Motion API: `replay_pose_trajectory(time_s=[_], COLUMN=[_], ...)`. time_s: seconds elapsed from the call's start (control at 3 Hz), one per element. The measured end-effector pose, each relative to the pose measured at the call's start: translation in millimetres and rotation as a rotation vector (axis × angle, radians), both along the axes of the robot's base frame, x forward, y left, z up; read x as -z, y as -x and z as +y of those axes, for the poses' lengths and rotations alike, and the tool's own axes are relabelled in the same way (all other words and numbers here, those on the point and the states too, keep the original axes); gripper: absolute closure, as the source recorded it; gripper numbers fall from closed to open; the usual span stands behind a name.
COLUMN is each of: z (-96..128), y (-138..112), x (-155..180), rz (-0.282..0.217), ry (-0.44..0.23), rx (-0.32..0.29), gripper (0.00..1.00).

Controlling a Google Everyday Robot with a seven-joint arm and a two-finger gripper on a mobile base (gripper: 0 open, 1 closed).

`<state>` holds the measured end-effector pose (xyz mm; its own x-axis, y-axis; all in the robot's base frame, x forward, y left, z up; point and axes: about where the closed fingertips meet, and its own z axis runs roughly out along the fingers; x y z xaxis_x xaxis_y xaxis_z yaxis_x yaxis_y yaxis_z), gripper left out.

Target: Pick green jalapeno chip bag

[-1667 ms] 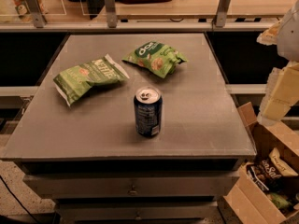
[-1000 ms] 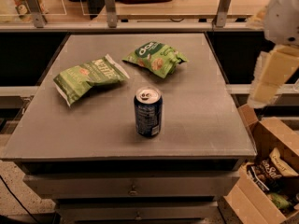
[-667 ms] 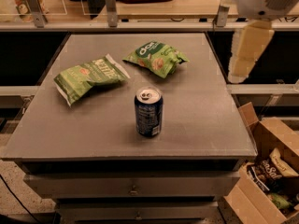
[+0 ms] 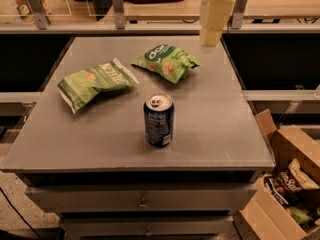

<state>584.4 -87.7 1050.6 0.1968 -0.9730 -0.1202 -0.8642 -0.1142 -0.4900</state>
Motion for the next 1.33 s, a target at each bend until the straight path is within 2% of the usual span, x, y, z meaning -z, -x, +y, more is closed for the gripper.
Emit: replay_pose_trajectory(time_s=[0.33,0.67,1.0,1.33], z=[50,94,97,113], y=[-21,-24,-24,-33], x=[9,31,31,42], rz=[-0.046,-0.020,-0.032,-0.060], ry=[-0.072,-0.196,-0.193,-0.182], rx=[-0.097,-0.161,-0.161,-0.197], gripper=[0.00,0.00,0.00,0.00])
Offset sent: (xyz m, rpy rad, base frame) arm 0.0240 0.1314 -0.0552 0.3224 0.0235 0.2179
